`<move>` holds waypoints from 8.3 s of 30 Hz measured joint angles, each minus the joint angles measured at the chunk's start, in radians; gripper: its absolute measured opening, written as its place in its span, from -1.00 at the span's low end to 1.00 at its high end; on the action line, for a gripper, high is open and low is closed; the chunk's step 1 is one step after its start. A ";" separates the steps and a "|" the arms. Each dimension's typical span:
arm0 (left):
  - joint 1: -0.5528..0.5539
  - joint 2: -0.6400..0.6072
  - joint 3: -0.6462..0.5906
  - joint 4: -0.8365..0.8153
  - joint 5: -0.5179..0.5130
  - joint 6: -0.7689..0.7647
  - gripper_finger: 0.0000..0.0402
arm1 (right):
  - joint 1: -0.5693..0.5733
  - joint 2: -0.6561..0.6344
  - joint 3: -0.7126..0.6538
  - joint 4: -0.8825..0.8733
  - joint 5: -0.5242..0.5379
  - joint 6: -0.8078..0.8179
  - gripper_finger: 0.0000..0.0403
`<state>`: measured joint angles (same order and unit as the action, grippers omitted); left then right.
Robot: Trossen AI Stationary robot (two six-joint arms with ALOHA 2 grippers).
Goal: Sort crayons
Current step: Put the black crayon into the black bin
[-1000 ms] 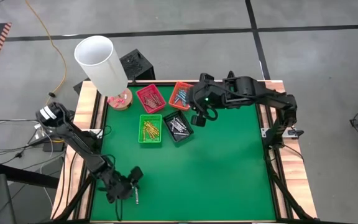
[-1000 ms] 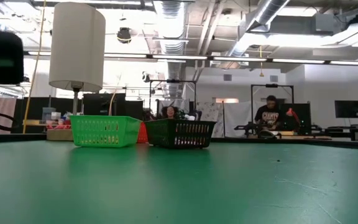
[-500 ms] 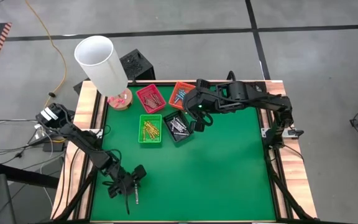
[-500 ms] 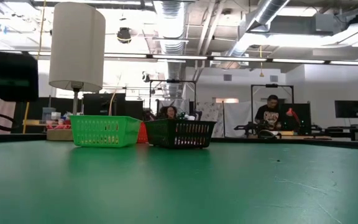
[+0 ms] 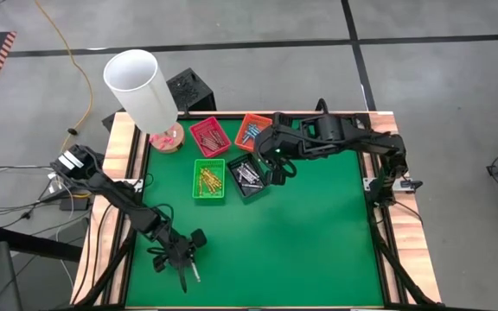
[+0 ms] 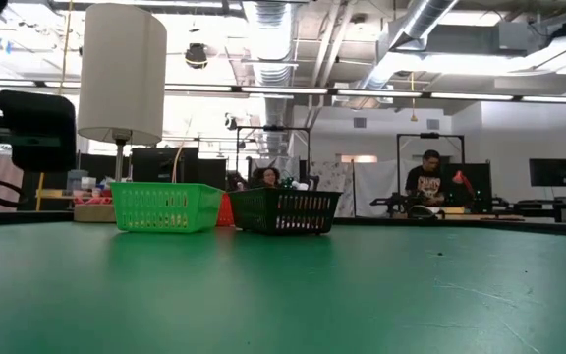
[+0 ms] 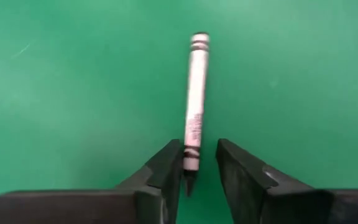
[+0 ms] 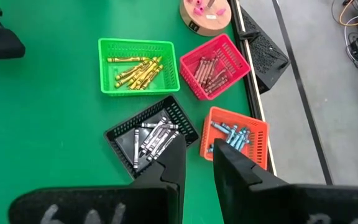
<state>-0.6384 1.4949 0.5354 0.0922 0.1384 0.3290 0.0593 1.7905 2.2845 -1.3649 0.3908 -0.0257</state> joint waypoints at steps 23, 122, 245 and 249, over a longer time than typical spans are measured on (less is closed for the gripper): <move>0.003 0.028 0.000 0.065 -0.095 -0.134 -0.97 | 0.034 0.000 0.000 0.027 0.001 0.007 -0.61; 0.779 -0.324 -0.021 0.730 0.002 -0.198 -0.98 | -0.101 -0.212 -1.427 2.301 -0.323 -0.140 0.03; 0.851 -0.380 -0.021 0.684 0.032 -0.131 -0.98 | -0.167 -0.211 -1.323 2.278 -0.446 -0.166 -0.07; 0.851 -0.380 -0.021 0.682 0.033 -0.131 -0.98 | -0.164 -0.194 -1.311 2.277 -0.445 -0.167 -0.08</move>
<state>0.2123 1.1152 0.5140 0.7739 0.1711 0.1982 -0.1047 1.5960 0.9734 0.9122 -0.0542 -0.1925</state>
